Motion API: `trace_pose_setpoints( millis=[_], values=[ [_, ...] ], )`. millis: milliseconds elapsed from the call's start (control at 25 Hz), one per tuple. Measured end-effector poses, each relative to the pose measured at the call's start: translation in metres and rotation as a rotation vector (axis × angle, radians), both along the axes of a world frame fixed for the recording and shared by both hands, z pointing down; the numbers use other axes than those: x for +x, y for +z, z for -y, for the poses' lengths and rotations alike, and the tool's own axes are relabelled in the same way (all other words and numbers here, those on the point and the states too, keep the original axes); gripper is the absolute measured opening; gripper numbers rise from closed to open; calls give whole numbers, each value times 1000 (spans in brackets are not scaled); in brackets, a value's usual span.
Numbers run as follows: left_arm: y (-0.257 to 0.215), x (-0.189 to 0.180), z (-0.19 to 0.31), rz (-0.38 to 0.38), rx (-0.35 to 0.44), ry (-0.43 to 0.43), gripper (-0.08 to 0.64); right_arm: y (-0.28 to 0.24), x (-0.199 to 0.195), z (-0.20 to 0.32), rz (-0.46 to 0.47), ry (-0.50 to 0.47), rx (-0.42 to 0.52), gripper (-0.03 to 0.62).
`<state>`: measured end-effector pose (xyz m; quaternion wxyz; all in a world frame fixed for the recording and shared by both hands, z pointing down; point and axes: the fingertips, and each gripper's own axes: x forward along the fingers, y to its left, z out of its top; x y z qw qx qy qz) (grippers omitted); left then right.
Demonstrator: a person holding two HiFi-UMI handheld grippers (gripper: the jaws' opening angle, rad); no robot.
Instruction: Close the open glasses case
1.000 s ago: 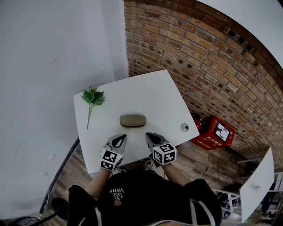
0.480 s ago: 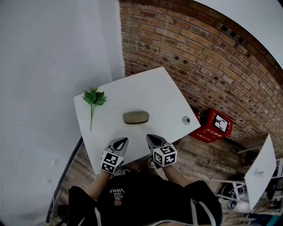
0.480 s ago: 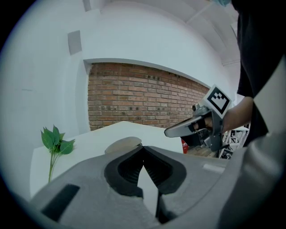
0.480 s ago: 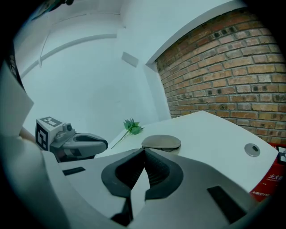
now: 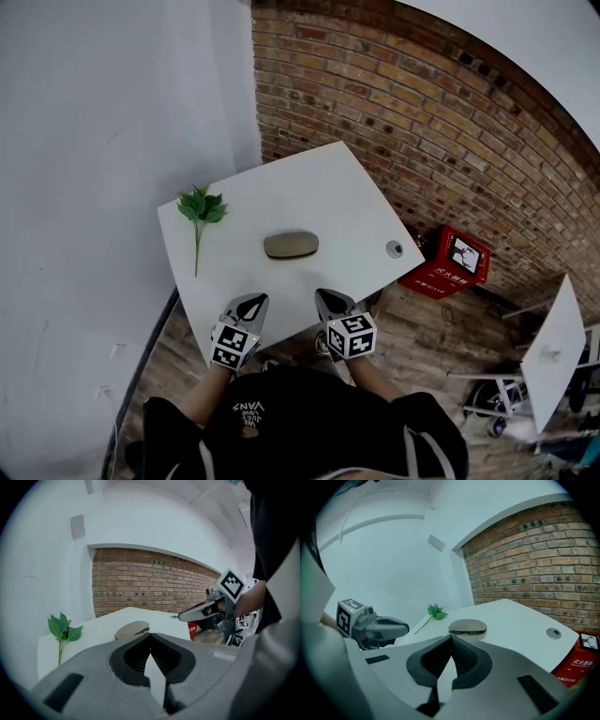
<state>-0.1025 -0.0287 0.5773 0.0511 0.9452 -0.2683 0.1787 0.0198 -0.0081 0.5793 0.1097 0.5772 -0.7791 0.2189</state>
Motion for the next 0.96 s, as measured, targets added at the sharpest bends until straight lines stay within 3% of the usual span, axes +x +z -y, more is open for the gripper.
trace_pose_setpoints(
  millis=[960],
  values=[
    [3, -25, -6, -34, 13, 22, 8, 6, -19, -13, -37, 63, -3, -2]
  ],
)
